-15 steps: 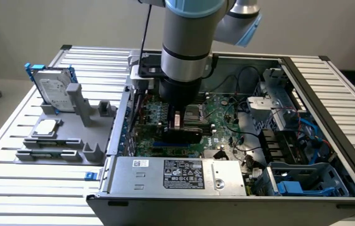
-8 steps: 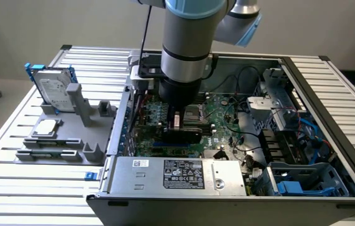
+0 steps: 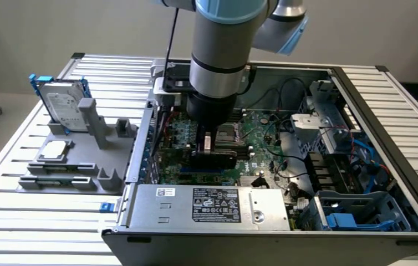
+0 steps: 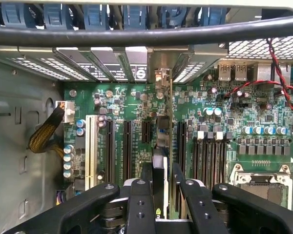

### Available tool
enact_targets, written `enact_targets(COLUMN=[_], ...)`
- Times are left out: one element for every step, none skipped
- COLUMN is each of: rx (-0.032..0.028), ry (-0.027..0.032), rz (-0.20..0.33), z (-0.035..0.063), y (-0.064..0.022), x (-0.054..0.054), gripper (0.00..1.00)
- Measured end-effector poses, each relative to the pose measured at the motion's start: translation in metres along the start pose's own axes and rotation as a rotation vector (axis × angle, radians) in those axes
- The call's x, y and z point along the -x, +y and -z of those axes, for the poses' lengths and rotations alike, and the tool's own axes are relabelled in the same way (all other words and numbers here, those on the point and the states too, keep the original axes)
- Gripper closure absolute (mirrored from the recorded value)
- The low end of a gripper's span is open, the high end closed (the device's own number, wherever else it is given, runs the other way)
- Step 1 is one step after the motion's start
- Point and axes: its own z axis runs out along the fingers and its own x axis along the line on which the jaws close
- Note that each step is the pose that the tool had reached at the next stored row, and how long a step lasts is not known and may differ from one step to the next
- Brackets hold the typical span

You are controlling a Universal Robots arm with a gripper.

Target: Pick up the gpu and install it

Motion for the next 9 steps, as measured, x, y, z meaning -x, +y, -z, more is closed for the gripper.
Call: enact_targets(rx=[0.0013, 0.0027, 0.0041, 0.0049, 0.0064, 0.0078, 0.0091, 0.0103, 0.0112], ry=[-0.0001, -0.0005, -0.0008, -0.0025, -0.0029, -0.003, -0.0027, -0.0025, -0.0024], rz=[0.0, -0.001, -0.001, -0.002, -0.002, -0.003, -0.003, -0.003, -0.004], z=[-0.0001, -0.0002, -0.0002, -0.0008, -0.0008, -0.0007, -0.0004, -0.0003, -0.0003], y=[0.0, -0.0001, 0.0, -0.0002, -0.0001, -0.0001, -0.0001, -0.0001, 0.0], x=[0.0, 0.0, 0.0, 0.0001, 0.0001, 0.0001, 0.0001, 0.0, 0.0], gripper=[0.74, 0.74, 0.74, 0.74, 0.74, 0.74, 0.74, 0.74, 0.74])
